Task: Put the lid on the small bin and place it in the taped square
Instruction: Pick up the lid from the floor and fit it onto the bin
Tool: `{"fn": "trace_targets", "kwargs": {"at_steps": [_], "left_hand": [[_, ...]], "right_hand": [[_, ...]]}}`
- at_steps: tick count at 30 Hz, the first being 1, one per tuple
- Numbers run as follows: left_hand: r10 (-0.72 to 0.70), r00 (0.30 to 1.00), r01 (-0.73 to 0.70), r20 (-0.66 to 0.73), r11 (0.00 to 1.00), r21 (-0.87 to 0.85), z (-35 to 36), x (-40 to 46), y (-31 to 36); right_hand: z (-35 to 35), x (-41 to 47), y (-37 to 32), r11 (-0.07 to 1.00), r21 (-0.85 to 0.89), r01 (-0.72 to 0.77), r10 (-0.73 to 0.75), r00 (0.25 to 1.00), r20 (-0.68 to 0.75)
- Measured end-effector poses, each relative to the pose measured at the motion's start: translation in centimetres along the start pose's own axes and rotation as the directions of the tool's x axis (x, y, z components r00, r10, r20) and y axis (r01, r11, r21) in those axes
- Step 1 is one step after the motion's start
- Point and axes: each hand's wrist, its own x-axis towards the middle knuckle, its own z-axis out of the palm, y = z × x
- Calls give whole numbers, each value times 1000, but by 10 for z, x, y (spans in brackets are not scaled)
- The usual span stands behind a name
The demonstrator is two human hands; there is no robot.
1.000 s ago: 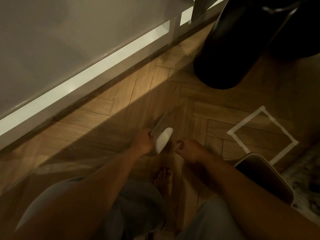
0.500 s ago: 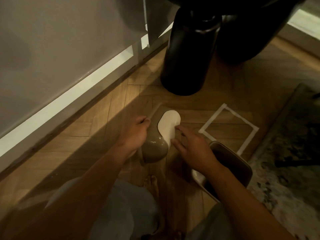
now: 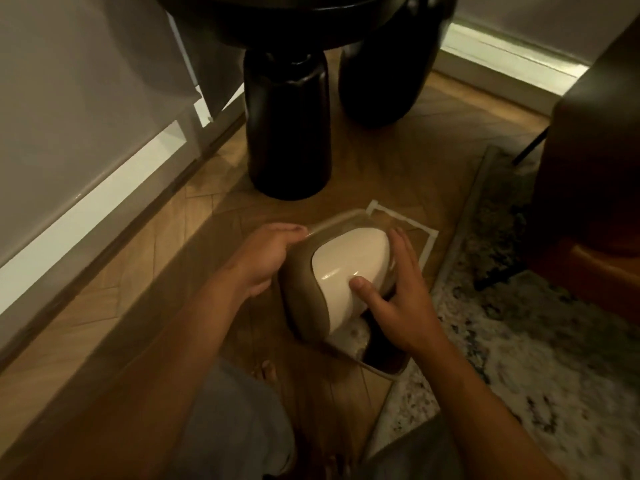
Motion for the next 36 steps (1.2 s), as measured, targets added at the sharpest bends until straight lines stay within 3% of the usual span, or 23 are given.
{"fn": "trace_targets", "kwargs": {"at_steps": [4, 7, 12, 14, 18, 21, 26, 31, 33, 36], "left_hand": [[-59, 990, 51, 130, 997, 64, 26, 11, -1], [-98, 963, 69, 251, 990, 121, 44, 20, -3], [-121, 945, 84, 304, 988, 131, 76, 30, -9], [-82, 948, 19, 309, 979, 202, 90, 33, -12], [174, 939, -290, 295, 863, 414, 116, 33, -18], [226, 913, -368, 339, 813, 451, 122, 35, -25], [164, 917, -336, 362, 807, 485, 128, 39, -31], [47, 922, -254, 384, 822, 510, 121, 43, -42], [53, 921, -274, 386, 793, 544, 124, 42, -51], [31, 941, -245, 337, 749, 615, 124, 44, -66]], "right_hand": [[-27, -14, 18, 981, 192, -6, 9, 1000, -12], [-43, -22, 33, 952, 280, -126, 140, 990, -32], [-60, -27, 56, 905, 353, -239, 264, 964, -23], [-64, -28, 63, 895, 354, -272, 307, 951, -46], [-65, -31, 72, 859, 409, -309, 378, 921, -98], [-69, -31, 83, 808, 462, -365, 480, 863, -156], [-80, -29, 96, 735, 521, -434, 595, 782, -187], [-85, -25, 109, 473, 686, -553, 806, 585, -85], [-83, -24, 110, 423, 719, -551, 810, 585, -29], [-72, -22, 112, 491, 684, -540, 761, 648, -35]]}}
